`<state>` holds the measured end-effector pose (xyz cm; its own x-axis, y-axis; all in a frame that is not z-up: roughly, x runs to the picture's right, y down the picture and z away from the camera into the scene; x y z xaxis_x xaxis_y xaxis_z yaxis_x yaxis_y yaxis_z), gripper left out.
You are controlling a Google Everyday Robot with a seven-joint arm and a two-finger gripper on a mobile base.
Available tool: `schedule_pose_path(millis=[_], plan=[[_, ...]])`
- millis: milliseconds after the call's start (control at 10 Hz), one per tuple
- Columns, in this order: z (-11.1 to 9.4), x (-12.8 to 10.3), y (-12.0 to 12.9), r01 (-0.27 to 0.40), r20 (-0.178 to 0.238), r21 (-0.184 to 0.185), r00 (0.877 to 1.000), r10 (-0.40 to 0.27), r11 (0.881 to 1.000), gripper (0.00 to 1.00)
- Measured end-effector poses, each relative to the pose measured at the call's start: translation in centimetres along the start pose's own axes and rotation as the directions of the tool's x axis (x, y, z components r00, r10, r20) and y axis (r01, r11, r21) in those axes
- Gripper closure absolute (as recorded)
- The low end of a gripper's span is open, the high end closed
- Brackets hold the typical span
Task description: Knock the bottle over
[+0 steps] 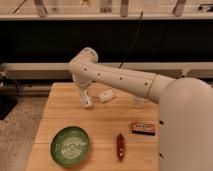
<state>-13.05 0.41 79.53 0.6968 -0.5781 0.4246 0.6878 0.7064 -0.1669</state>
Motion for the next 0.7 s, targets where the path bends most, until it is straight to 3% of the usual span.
schedule_pose_path(millis=[700], plan=[[1.1,0.1,-1.9,0.016,0.017,0.025,1.000,-0.017,1.000,0.98]])
